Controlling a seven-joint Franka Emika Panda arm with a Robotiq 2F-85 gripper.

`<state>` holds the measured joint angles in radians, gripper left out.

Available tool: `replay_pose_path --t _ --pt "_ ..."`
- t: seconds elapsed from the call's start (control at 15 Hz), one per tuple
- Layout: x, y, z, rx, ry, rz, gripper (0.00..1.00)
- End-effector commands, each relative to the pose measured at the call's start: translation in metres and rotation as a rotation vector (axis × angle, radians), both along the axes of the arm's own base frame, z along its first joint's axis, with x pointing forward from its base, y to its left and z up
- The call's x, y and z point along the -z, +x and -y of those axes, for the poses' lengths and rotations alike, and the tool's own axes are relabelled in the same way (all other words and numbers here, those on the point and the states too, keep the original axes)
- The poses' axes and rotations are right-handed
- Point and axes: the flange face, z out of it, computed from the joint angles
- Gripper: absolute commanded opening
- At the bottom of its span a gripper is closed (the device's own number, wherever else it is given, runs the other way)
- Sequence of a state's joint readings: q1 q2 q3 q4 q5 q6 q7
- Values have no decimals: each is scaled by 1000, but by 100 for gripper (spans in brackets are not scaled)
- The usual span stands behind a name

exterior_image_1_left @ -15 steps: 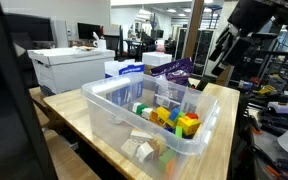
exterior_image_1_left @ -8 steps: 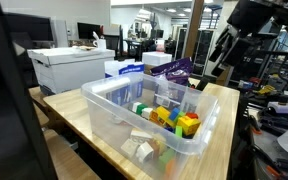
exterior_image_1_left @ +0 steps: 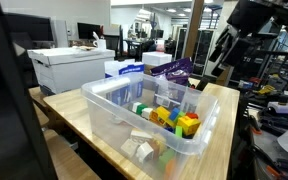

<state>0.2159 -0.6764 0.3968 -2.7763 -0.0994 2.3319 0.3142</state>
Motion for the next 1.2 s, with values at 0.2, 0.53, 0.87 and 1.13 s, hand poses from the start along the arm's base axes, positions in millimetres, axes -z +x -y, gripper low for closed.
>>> replay_pose_path --t 0.2,0.53,0.87,1.13 --pt "-1 0 0 0 0 -1 100" --pt "0 3 -3 42 -7 -6 100" --pt "-5 20 -24 75 -21 -27 100" --pt "-11 36 -48 107 -12 -48 100"
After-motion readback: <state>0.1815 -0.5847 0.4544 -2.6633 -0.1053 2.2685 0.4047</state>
